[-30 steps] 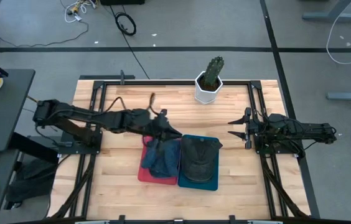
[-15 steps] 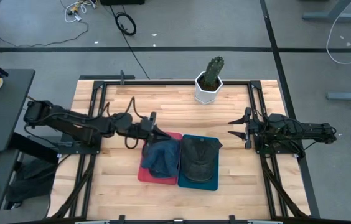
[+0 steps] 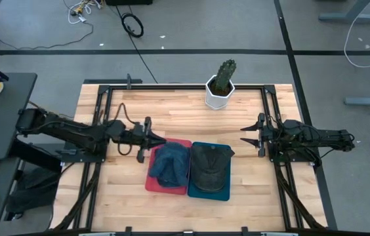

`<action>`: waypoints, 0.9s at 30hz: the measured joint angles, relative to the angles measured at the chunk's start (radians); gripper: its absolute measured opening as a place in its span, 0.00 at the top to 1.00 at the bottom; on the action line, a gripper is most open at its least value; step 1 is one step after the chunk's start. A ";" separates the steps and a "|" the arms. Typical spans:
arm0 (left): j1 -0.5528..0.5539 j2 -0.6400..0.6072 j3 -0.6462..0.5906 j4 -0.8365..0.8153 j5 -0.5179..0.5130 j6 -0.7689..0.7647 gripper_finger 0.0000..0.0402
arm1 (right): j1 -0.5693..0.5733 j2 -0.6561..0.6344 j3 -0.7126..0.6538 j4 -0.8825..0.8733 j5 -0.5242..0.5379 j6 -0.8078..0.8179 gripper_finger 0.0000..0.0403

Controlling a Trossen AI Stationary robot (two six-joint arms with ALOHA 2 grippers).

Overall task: Pick & Place hat
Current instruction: Return to Home Position

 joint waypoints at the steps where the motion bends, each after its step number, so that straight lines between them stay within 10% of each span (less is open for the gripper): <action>1: 0.006 -0.016 -0.029 0.024 0.000 -0.009 0.92 | 0.000 0.000 0.000 0.001 0.000 0.000 0.53; 12: -0.045 -0.155 -0.295 0.384 0.005 0.112 0.93 | 0.000 0.000 0.000 0.002 0.000 0.000 0.53; 27: -0.029 -0.406 -0.388 0.273 -0.014 0.093 0.93 | 0.000 0.000 0.000 0.003 0.000 0.000 0.53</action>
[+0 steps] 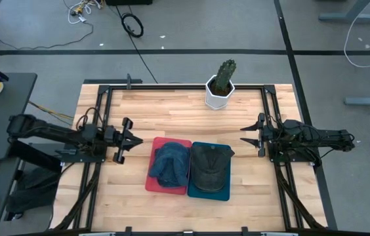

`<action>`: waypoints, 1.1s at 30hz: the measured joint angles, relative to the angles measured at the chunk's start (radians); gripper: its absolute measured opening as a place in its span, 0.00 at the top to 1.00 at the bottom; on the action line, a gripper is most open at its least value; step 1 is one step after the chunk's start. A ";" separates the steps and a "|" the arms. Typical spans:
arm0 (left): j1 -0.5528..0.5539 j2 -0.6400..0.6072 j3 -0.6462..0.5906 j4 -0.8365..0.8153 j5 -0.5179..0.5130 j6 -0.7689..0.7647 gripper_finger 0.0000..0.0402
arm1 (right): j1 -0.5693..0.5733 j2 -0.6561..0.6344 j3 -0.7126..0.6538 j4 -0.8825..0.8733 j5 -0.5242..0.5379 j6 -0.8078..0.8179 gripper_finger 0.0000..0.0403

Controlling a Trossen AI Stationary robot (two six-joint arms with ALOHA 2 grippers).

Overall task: Pick & Place hat
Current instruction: Return to Home Position

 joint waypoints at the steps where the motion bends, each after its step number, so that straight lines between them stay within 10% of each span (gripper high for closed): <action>1: 0.000 -0.017 0.000 -0.020 0.000 -0.002 0.93 | 0.000 0.000 0.000 0.000 0.000 0.000 0.53; 23: 0.003 -0.677 -0.001 -0.838 0.000 -0.028 0.93 | 0.000 0.000 0.000 0.007 0.000 0.000 0.53; 33: 0.003 -0.696 -0.001 -0.946 -0.004 -0.008 0.93 | 0.000 0.000 0.000 0.016 0.000 0.000 0.53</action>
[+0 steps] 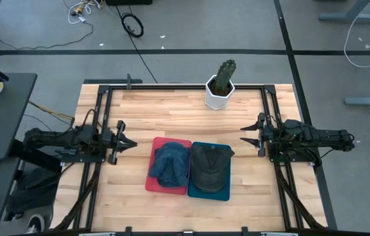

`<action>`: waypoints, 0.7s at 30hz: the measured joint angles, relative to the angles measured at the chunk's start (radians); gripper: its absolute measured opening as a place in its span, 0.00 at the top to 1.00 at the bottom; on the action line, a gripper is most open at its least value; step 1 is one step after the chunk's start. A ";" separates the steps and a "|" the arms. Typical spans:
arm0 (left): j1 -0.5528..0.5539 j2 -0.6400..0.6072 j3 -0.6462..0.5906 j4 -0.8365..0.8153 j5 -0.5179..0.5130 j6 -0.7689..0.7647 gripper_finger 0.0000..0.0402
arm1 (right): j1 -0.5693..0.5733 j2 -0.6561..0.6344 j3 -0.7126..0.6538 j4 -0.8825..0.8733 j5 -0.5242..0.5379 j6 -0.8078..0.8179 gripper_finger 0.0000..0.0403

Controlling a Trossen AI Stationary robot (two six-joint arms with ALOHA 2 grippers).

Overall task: Pick & Place hat
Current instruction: Return to Home Position

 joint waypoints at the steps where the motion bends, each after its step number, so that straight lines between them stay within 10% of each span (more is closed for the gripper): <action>1: 0.000 0.002 0.000 -0.008 0.000 0.011 0.93 | 0.000 0.000 0.000 -0.001 0.000 0.000 0.53; 21: -0.002 0.036 0.000 -0.073 -0.005 0.084 0.93 | 0.000 0.000 0.000 -0.001 0.000 0.000 0.53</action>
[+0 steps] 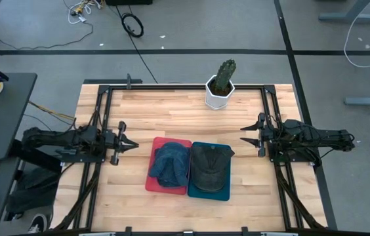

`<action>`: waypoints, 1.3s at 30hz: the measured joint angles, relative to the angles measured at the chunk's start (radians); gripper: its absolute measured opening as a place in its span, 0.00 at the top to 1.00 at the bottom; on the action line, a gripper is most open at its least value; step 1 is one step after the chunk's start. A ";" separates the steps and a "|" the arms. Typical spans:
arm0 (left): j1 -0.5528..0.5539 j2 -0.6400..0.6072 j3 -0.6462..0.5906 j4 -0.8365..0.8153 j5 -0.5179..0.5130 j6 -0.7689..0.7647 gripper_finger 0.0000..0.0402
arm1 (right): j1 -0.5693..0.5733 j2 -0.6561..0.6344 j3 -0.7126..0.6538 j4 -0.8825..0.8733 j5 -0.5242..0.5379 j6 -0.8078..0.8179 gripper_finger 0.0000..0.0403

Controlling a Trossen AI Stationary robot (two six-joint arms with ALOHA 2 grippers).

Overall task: Pick & Place hat
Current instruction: Return to Home Position

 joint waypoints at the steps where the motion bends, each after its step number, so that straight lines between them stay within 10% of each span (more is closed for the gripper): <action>1: 0.000 0.005 0.000 0.000 0.000 -0.005 0.93 | 0.000 0.000 0.000 0.000 0.000 0.000 0.53; 39: 0.000 0.008 -0.001 0.062 0.002 -0.007 0.93 | 0.000 0.000 0.000 0.000 0.000 0.000 0.53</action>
